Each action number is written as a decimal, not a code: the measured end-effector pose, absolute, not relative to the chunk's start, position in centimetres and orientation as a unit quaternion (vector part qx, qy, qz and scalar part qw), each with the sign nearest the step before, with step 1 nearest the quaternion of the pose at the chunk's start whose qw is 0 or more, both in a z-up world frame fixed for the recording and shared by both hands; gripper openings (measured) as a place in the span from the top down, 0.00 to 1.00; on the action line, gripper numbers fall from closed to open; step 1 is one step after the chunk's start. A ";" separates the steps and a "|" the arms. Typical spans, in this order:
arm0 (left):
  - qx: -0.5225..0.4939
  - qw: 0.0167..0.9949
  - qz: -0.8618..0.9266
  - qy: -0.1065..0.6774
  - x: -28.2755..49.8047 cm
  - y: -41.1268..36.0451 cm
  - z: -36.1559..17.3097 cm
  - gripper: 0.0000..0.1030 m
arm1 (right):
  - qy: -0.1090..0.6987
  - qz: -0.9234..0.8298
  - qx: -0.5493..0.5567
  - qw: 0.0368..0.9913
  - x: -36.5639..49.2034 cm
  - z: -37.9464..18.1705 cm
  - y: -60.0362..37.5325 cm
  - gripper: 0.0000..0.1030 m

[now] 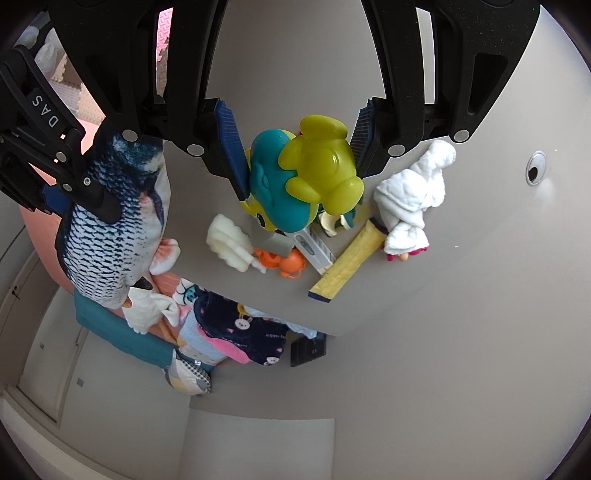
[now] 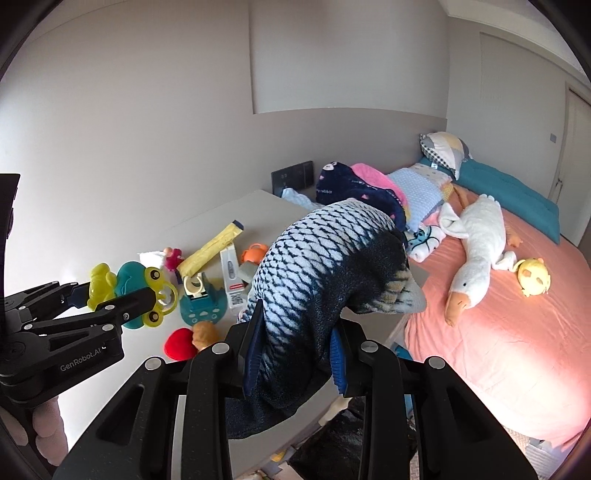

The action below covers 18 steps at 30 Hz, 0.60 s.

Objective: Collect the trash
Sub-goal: 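Carry the fish and frog to the black bin and open both tools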

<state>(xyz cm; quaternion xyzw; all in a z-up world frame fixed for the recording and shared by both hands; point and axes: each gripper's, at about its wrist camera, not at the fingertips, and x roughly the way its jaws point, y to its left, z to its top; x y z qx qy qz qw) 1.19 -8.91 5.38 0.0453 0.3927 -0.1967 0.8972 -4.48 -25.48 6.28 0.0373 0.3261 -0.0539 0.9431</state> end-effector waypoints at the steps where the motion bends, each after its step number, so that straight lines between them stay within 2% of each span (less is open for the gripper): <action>1: 0.046 0.896 -0.204 0.393 1.0 -9.9 5.4 0.52 | 0.327 -0.059 0.040 0.942 -4.8 6.2 -26.3 0.69; 18: 0.112 0.831 -0.347 0.421 -4.0 -24.2 2.4 0.52 | 0.371 -0.162 0.118 0.907 -12.7 2.7 -38.0 0.69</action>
